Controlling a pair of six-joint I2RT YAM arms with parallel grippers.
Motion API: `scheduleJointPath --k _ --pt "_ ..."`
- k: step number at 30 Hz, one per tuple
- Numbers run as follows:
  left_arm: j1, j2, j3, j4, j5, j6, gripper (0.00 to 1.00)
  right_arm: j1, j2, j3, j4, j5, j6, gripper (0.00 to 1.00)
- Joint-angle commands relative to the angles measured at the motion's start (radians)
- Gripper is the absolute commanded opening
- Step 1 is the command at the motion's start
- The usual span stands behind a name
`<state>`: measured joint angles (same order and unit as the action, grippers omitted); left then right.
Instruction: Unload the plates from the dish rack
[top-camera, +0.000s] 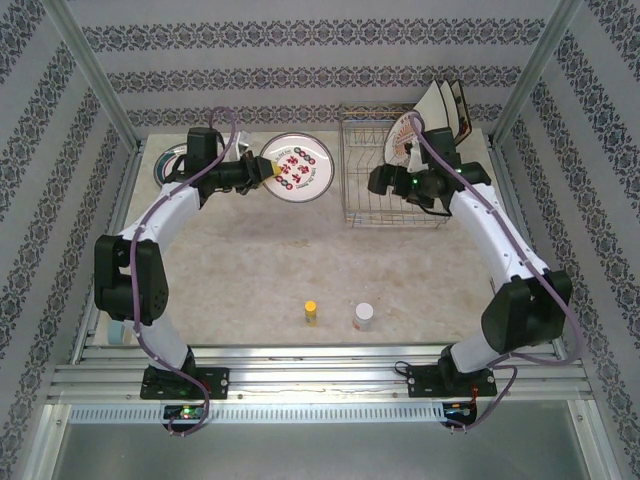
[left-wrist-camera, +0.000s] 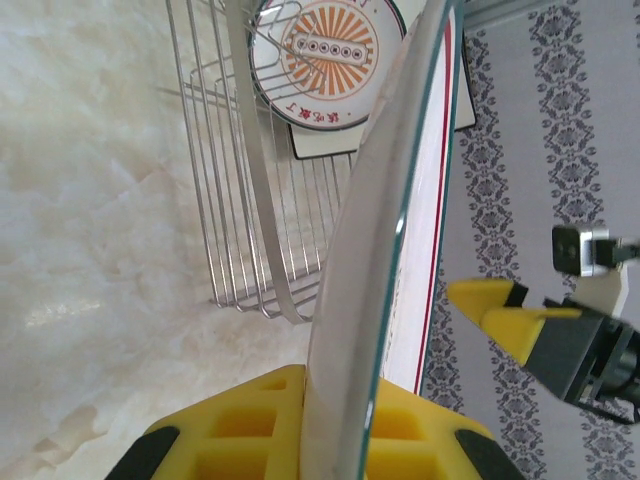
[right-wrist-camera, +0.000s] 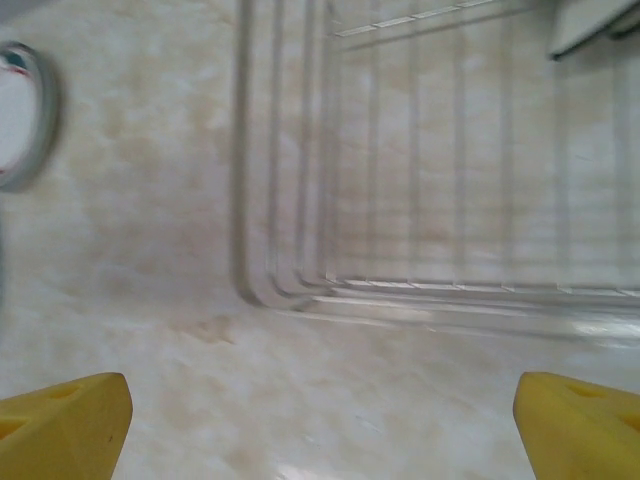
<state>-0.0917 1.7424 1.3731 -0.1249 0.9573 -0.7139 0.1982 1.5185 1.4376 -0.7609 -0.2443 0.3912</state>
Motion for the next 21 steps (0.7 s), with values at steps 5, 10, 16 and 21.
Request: scheduleJointPath --k 5,10,16,21 --pt "0.091 0.03 0.038 0.156 0.009 -0.074 0.0 -0.035 -0.108 -0.013 -0.206 0.171 -0.137 0.98" --pt "0.14 0.036 0.028 0.222 -0.076 -0.118 0.0 -0.04 -0.115 -0.027 -0.232 0.183 -0.162 0.98" --pt "0.161 -0.023 -0.05 0.276 -0.307 -0.144 0.0 -0.039 -0.071 -0.013 -0.238 0.203 -0.175 0.98" --pt "0.216 -0.061 -0.16 0.397 -0.438 -0.241 0.0 -0.013 -0.009 0.046 -0.273 0.249 -0.195 0.98"
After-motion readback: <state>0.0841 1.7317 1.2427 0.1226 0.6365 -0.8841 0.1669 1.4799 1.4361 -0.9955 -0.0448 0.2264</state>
